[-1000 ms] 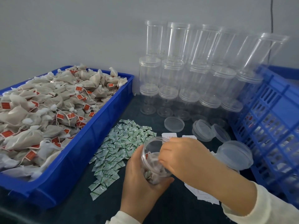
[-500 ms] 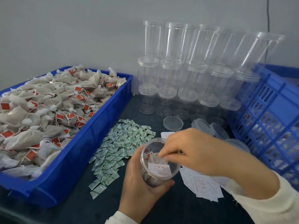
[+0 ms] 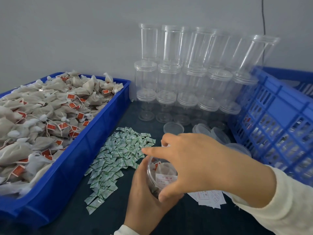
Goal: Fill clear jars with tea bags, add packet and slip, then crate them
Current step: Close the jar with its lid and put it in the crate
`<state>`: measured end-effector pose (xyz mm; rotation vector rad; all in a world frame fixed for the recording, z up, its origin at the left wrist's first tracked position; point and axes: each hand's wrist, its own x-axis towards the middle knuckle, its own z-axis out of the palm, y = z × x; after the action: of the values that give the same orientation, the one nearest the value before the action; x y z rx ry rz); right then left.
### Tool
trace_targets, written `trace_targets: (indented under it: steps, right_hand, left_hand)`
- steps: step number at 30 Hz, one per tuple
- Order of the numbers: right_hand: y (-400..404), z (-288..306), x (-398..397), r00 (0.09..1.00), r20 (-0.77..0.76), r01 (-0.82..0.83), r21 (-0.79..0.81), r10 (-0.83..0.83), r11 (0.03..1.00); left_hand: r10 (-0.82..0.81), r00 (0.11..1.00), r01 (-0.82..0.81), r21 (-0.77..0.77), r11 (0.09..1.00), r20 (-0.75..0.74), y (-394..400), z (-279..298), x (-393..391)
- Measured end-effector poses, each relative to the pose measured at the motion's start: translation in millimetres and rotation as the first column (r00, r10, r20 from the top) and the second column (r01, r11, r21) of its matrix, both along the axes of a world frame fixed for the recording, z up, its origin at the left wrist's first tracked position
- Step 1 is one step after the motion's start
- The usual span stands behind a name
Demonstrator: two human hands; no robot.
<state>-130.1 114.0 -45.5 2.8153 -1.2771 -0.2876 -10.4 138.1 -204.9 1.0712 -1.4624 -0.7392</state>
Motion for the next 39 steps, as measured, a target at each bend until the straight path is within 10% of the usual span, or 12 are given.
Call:
trace_targets:
  steps: [15, 27, 33, 39]
  right_hand:
    - [4, 64, -54, 0.947, 0.077, 0.306, 0.061, -0.311, 0.95]
    - [-4, 222, -229, 0.504, 0.672, 0.798, -0.122, -0.542, 0.59]
    - [-42, 187, -340, 0.336, 0.529, 0.939, -0.123, -0.78, 0.321]
    - [-60, 95, -394, 0.355, 0.36, 0.935, -0.122, -0.863, 0.334]
  left_hand:
    - [-0.161, 0.986, 0.164, -0.086, 0.983, 0.034, -22, 6, -26]
    - [-0.181, 0.98, 0.179, 0.033, 0.983, 0.085, -56, -18, -52]
    - [-0.157, 0.985, 0.152, 0.068, 0.986, 0.071, -63, -34, -60]
    - [-0.108, 0.994, 0.106, 0.12, 0.987, 0.008, -61, -31, -64]
